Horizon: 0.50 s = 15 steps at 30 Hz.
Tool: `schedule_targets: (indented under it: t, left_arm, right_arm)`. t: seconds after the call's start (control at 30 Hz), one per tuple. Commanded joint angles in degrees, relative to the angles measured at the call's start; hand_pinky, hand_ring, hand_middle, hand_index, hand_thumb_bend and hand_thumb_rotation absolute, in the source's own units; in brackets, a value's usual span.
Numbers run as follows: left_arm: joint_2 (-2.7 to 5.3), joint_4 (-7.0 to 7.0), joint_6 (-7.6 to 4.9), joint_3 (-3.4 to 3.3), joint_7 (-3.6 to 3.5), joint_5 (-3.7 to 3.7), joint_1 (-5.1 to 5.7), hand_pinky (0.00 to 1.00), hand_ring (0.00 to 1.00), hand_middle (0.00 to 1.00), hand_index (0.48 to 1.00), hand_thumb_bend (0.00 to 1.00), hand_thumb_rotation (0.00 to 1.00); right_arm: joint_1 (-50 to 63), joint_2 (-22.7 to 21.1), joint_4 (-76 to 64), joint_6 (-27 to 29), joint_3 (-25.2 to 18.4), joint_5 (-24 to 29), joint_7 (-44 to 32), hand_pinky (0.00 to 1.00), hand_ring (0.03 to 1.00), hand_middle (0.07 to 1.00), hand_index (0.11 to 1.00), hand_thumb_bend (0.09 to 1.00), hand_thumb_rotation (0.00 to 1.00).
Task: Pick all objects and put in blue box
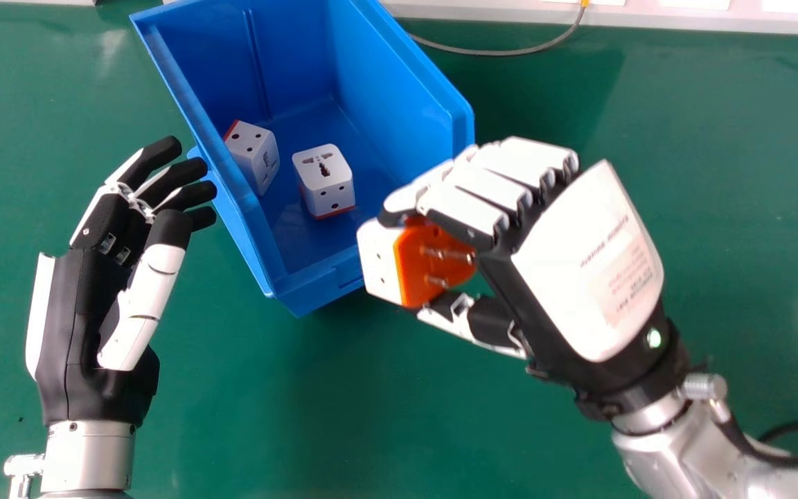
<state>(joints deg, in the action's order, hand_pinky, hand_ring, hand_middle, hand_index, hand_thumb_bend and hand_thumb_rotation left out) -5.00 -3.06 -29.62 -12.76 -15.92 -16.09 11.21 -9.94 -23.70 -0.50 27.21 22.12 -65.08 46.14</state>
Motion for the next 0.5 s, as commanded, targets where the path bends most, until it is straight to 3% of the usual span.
schedule_targets:
  t: [0.0,0.2,0.37,0.47]
  left_arm:
    - [0.05,1.77,-0.25,0.03,0.51,0.49,0.56,0.75,0.76,0.78,0.793,0.69,0.58]
    - [0.00,1.01,-0.94,0.21,0.38,0.49,0.48,0.74,0.76,0.78,0.791,0.70,0.58]
    - [0.39,1.84,-0.44,0.53,0.71,0.27,0.77,0.75,0.76,0.78,0.790,0.71,0.58]
    - [0.48,2.54,0.14,0.79,0.64,-0.24,0.98,0.75,0.76,0.78,0.790,0.71,0.58]
  right_arm:
    - [-2.88,0.27,-1.77,-0.69,-0.55,-0.14,-0.76,0.32,0.456,0.521,0.521,0.497,0.00]
    - [-7.85,0.90,-1.93,-0.59,-0.45,1.09,-4.74,0.31,0.454,0.521,0.526,0.496,0.00]
    - [-13.99,1.00,1.30,1.73,0.10,1.51,-5.22,0.31,0.452,0.520,0.531,0.495,0.00]
    - [-17.74,0.85,4.07,2.08,1.00,-0.29,-4.56,0.31,0.452,0.520,0.531,0.495,0.00]
